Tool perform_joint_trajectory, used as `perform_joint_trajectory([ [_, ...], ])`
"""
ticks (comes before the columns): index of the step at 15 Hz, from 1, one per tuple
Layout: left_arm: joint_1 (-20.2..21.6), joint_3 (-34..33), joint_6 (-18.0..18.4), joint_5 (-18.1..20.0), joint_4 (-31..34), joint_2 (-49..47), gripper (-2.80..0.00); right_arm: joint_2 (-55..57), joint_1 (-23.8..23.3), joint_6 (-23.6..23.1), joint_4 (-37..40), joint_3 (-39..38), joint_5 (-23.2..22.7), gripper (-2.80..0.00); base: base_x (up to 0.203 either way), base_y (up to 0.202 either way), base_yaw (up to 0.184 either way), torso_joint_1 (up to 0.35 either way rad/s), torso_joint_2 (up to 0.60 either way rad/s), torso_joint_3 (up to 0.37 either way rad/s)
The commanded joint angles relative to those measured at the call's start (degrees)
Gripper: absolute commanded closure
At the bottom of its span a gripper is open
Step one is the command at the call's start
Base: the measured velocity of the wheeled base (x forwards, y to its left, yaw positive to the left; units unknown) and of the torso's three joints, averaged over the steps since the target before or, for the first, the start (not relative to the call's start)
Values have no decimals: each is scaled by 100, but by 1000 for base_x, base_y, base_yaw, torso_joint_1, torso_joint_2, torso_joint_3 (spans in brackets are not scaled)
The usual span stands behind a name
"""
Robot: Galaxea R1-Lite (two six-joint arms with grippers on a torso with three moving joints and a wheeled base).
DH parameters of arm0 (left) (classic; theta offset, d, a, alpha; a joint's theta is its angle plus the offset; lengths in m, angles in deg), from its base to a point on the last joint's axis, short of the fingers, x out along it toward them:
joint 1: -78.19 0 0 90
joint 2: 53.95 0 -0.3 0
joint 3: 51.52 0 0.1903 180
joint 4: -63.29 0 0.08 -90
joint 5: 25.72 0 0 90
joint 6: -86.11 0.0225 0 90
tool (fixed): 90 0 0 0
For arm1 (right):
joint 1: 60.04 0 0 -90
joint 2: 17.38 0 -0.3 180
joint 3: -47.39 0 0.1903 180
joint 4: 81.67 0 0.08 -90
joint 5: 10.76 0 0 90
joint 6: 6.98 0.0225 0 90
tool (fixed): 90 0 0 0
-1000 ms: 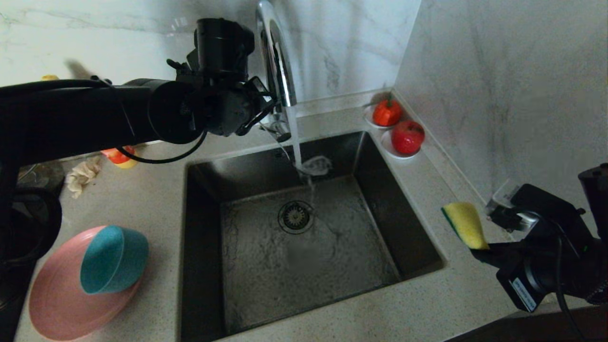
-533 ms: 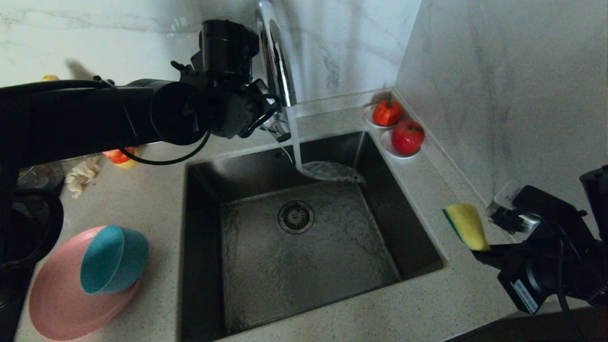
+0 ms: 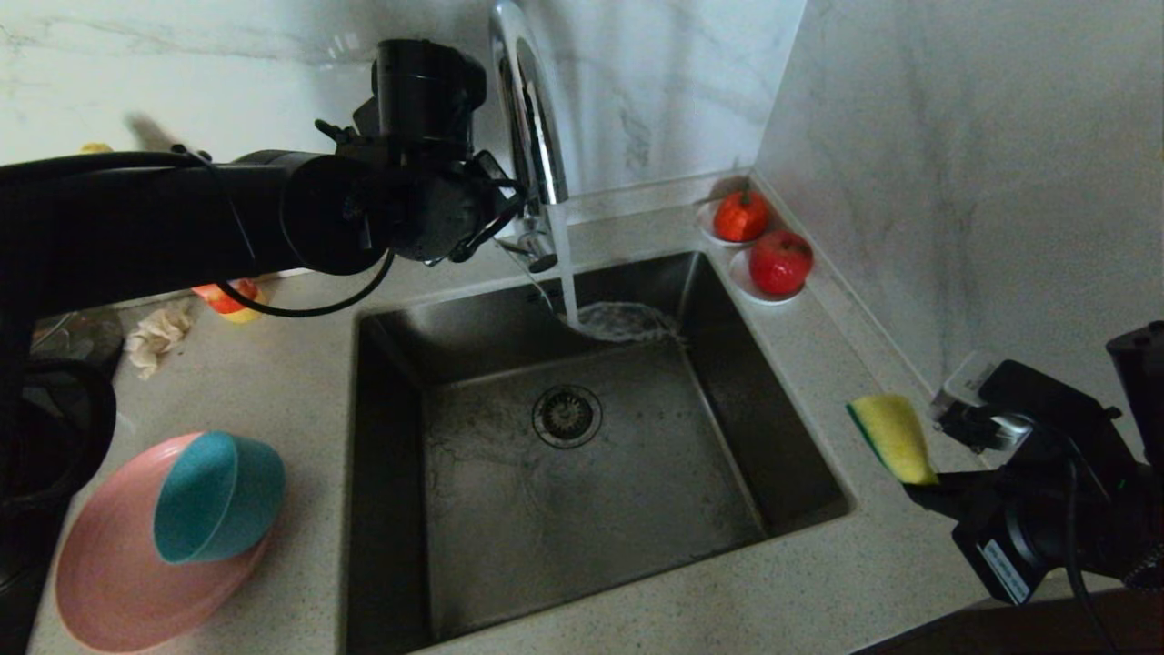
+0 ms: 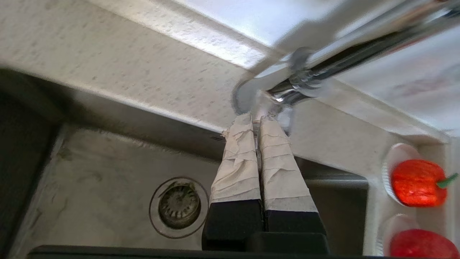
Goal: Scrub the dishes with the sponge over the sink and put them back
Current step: Rinse the spoon
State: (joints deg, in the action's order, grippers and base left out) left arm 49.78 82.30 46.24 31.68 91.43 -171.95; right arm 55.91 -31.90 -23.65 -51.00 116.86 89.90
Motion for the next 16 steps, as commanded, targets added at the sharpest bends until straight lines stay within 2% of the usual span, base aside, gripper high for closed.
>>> perform_joint_trajectory([
  [1,22,21,-294,-7,394,-11,0,19,2,-11,5,-5,6,0,0,0,0,0,0,0],
  [3,87,30,-622,43,748,-4,0,36,8,-11,1,-5,6,0,0,0,0,0,0,0],
  [4,99,30,-659,58,842,1,0,45,8,-11,-1,-14,6,0,0,0,0,0,0,0],
  [7,107,30,-1023,361,1119,14,0,45,8,-2,-1,-31,5,0,0,0,0,0,0,0],
  [10,107,30,-1023,361,1088,14,0,19,-1,-2,-1,-31,-3,0,0,0,0,0,0,0],
  [12,107,30,-847,326,931,29,0,1,-1,-2,-1,-92,-10,0,0,0,0,0,0,0],
  [14,107,30,-438,280,555,50,0,1,-1,-2,-1,-110,-58,0,0,0,0,0,0,0],
  [16,107,30,-107,97,-127,92,0,10,-1,-2,-1,-114,-64,0,0,0,0,0,0,0],
])
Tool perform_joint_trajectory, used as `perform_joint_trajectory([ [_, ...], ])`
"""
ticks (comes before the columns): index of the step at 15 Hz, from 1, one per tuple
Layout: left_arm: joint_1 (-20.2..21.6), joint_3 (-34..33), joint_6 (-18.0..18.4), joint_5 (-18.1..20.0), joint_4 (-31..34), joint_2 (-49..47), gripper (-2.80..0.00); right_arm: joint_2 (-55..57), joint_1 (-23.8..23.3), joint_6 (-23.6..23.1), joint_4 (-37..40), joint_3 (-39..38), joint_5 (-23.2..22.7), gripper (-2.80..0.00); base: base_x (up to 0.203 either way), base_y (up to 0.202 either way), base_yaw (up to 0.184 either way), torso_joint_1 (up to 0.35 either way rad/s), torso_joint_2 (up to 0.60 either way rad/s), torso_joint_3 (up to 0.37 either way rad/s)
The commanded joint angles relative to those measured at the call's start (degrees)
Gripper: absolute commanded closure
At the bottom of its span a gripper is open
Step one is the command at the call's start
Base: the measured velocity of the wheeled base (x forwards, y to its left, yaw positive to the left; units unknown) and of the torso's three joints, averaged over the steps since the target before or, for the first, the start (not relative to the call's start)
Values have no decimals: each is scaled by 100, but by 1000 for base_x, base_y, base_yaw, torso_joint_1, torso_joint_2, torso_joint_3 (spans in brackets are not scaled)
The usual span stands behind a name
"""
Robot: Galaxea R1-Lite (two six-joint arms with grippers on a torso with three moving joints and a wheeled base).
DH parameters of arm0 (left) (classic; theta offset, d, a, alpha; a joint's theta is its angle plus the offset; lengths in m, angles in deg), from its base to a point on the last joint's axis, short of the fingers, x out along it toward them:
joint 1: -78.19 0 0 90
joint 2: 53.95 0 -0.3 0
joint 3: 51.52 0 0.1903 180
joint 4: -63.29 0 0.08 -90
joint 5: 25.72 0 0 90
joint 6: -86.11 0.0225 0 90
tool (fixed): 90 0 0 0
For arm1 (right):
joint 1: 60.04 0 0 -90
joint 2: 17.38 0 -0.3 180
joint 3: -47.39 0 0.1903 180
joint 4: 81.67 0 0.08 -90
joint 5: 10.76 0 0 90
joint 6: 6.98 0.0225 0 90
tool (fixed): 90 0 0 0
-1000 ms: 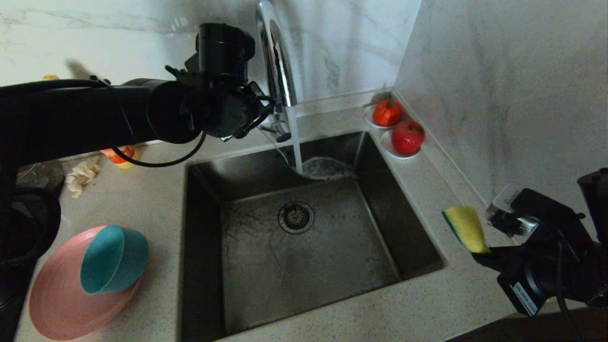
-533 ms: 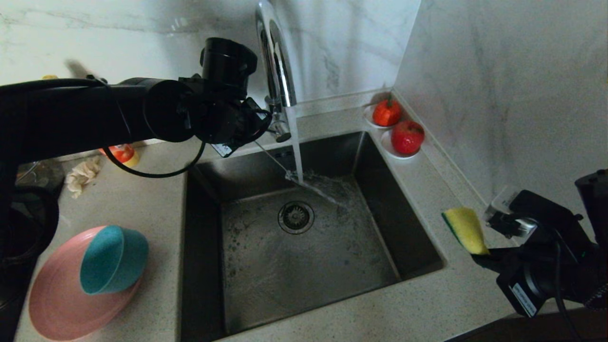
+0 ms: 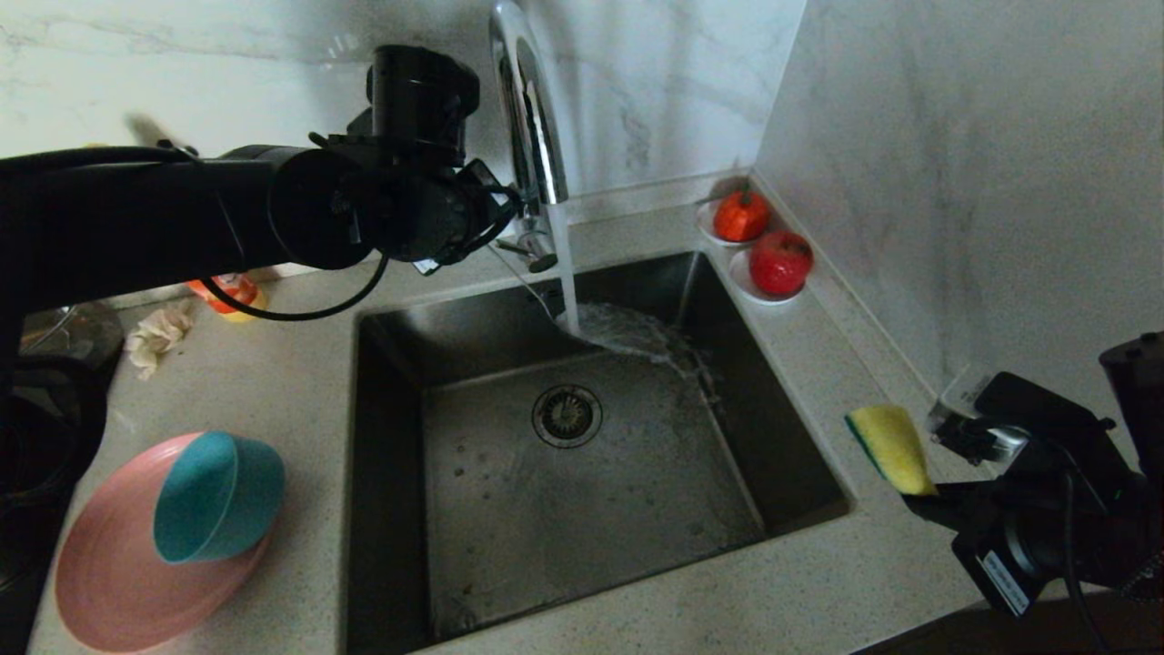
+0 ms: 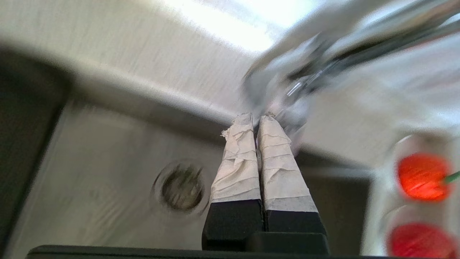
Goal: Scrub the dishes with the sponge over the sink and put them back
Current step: Rinse the spoon
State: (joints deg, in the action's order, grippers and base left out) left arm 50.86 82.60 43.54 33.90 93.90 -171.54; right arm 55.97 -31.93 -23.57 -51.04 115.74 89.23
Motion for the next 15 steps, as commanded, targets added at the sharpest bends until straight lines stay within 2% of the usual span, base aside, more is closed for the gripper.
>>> perform_joint_trajectory([
  [1,-7,-1,338,-209,-588,58,0,4,10,-11,3,-7,-6,0,0,0,0,0,0,0],
  [3,-20,-8,677,-237,-1266,21,0,4,1,-2,3,-7,-24,0,0,0,0,0,0,0],
  [6,-154,-27,1040,-544,-1461,-9,0,-18,1,7,3,-37,-24,0,0,0,0,0,0,0],
  [15,-466,-419,1066,-591,-1445,382,0,-75,1,-11,3,-16,-15,0,0,0,0,0,0,0],
])
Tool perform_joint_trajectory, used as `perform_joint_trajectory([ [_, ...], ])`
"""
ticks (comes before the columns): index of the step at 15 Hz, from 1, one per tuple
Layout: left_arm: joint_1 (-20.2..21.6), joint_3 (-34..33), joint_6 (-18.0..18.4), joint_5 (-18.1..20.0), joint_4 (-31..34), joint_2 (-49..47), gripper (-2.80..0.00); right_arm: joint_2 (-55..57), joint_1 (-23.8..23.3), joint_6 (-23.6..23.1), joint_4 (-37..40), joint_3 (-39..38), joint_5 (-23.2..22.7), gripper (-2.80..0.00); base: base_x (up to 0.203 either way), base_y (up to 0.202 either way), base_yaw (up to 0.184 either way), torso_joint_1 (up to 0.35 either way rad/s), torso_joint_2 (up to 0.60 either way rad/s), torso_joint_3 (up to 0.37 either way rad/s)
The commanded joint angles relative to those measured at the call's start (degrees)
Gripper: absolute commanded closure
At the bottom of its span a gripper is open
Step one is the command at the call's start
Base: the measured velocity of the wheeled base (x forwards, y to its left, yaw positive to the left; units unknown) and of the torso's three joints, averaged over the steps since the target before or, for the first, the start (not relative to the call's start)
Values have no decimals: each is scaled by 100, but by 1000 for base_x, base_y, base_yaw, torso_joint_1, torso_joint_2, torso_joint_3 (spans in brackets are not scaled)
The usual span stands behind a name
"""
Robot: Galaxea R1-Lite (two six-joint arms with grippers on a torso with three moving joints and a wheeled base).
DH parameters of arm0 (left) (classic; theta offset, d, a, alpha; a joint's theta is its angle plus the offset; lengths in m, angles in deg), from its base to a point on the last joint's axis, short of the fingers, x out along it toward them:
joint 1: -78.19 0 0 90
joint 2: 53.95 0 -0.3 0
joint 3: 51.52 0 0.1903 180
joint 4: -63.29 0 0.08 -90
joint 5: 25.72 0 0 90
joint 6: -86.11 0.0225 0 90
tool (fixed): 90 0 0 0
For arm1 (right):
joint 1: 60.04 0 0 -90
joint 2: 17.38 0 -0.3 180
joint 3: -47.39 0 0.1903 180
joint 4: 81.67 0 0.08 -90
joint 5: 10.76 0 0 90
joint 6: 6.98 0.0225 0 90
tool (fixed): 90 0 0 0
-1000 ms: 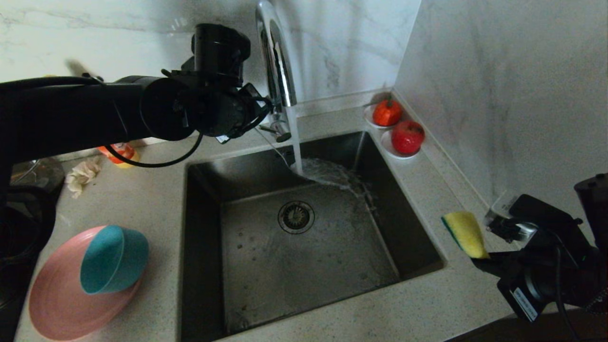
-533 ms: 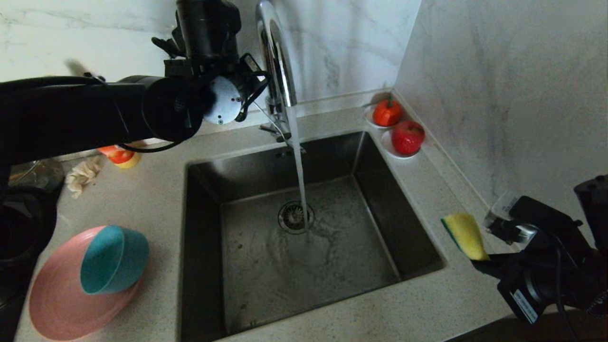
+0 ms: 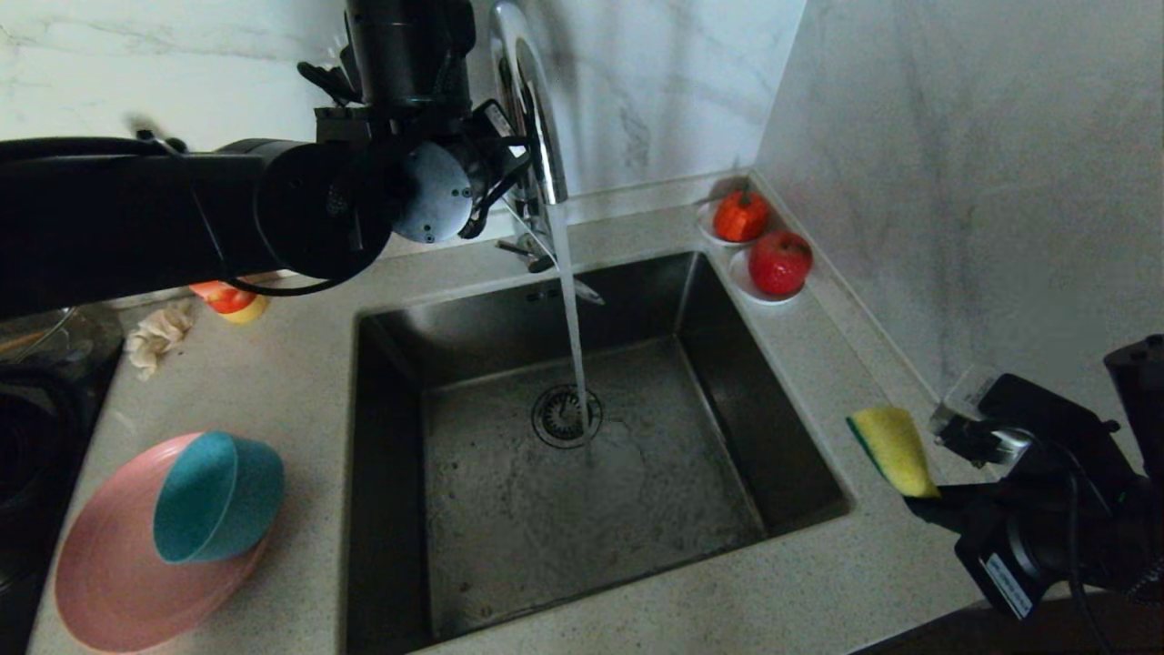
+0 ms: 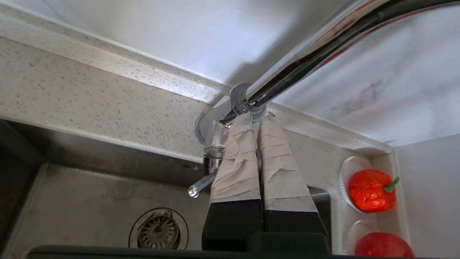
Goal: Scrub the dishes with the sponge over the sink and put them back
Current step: Rinse the spoon
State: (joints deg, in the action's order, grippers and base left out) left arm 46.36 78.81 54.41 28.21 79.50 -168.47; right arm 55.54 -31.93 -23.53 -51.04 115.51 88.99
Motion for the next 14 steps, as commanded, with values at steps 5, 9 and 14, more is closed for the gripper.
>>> perform_joint_trajectory([
  [5,-52,-671,392,-16,-253,377,0,-94,6,-23,3,16,9,0,0,0,0,0,0,0],
  [9,-56,-1340,947,34,-1238,625,0,-33,10,-23,3,-10,0,0,0,0,0,0,0,0],
  [14,-212,-1367,1005,39,-1446,515,0,-41,10,-23,3,-10,0,0,0,0,0,0,0,0],
])
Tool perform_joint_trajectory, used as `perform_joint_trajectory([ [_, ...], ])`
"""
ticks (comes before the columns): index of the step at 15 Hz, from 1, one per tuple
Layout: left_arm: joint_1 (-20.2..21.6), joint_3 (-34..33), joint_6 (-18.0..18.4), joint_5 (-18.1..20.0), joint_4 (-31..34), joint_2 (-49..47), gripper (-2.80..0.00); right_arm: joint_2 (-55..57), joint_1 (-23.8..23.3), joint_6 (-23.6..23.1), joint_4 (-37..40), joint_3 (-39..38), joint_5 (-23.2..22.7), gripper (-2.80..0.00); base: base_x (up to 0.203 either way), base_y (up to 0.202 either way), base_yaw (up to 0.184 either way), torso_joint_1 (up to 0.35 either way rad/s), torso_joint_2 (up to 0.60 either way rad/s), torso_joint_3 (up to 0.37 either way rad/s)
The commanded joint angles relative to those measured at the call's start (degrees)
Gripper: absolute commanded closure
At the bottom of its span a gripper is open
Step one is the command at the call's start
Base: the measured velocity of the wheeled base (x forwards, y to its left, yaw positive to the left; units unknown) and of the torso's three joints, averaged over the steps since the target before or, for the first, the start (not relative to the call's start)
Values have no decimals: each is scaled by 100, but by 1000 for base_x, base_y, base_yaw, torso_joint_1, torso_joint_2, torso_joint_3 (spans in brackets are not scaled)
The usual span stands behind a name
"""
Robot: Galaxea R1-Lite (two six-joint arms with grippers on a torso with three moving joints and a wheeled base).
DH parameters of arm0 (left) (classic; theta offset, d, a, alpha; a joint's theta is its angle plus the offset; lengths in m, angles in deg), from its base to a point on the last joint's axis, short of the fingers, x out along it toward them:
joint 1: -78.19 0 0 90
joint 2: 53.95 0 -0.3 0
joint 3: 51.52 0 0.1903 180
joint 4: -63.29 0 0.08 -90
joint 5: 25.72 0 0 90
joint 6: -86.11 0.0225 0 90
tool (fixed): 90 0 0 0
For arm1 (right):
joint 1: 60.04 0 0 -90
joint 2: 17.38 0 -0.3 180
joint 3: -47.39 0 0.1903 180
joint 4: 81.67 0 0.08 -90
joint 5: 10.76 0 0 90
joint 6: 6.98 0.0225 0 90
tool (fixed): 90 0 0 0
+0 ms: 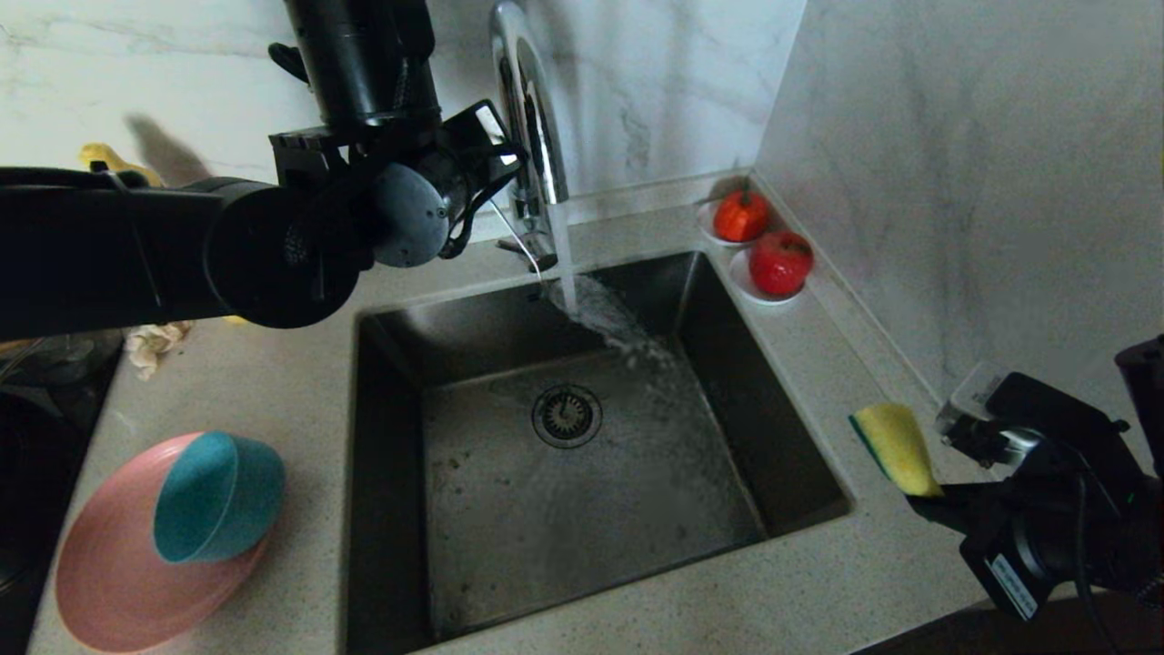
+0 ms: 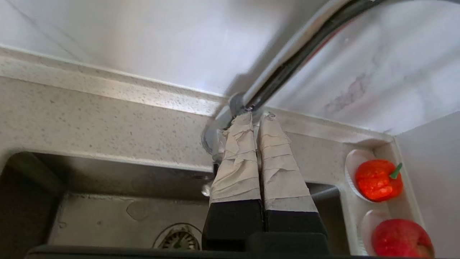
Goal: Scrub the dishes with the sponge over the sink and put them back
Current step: Rinse the spoon
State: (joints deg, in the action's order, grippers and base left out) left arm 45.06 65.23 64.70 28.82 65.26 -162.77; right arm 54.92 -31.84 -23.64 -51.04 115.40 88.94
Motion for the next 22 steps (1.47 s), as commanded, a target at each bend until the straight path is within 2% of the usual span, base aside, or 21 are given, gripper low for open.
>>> perform_joint_trajectory([
  [1,-124,-4,-30,-31,-22,-95,0,21,2,-12,3,1,5,0,0,0,0,0,0,0],
  [10,-212,-30,23,-84,-294,-244,0,-23,2,-3,12,-17,5,0,0,0,0,0,0,0],
  [15,47,-69,196,-75,-209,65,0,-32,2,-3,12,-17,5,0,0,0,0,0,0,0],
  [18,94,-367,258,-68,-183,353,0,-7,2,-3,3,-8,5,0,0,0,0,0,0,0],
  [20,96,-560,260,-71,-52,578,0,29,2,5,3,-17,5,0,0,0,0,0,0,0],
  [22,97,-710,260,-88,363,735,0,47,5,14,3,-17,9,0,0,0,0,0,0,0],
])
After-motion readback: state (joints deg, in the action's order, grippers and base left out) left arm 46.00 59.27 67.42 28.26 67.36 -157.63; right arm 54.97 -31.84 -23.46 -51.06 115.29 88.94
